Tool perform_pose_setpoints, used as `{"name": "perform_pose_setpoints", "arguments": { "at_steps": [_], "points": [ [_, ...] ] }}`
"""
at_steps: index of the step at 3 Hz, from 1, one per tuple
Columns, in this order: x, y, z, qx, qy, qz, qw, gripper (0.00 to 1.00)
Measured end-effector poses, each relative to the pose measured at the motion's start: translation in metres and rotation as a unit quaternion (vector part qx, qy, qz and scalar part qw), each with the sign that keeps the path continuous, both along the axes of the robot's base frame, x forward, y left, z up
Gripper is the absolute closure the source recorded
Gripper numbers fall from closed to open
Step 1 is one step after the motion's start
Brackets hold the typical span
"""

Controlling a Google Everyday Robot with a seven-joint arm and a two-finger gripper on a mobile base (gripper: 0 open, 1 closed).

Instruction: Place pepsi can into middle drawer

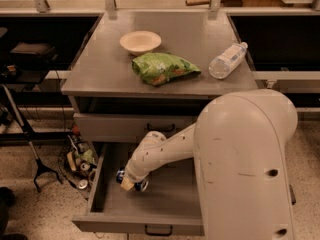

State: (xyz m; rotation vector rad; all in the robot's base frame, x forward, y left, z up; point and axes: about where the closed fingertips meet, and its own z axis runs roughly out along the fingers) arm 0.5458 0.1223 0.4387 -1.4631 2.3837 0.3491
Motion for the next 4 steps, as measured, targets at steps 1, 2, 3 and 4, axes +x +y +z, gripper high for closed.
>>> {"name": "perform_pose_setpoints", "arguments": {
  "at_steps": [1,2,3,4],
  "points": [
    [-0.004,-0.008,-0.010,-0.003,0.008,-0.012,0.9999,0.58],
    [-0.009,-0.016,-0.017,-0.008,0.014,-0.023,0.9996,0.35],
    [-0.015,-0.027,-0.020,-0.010,0.015,-0.035,0.9992,0.11],
    [-0.012,-0.042,-0.005,-0.011,-0.004,-0.058,0.9983,0.00]
  ]
}}
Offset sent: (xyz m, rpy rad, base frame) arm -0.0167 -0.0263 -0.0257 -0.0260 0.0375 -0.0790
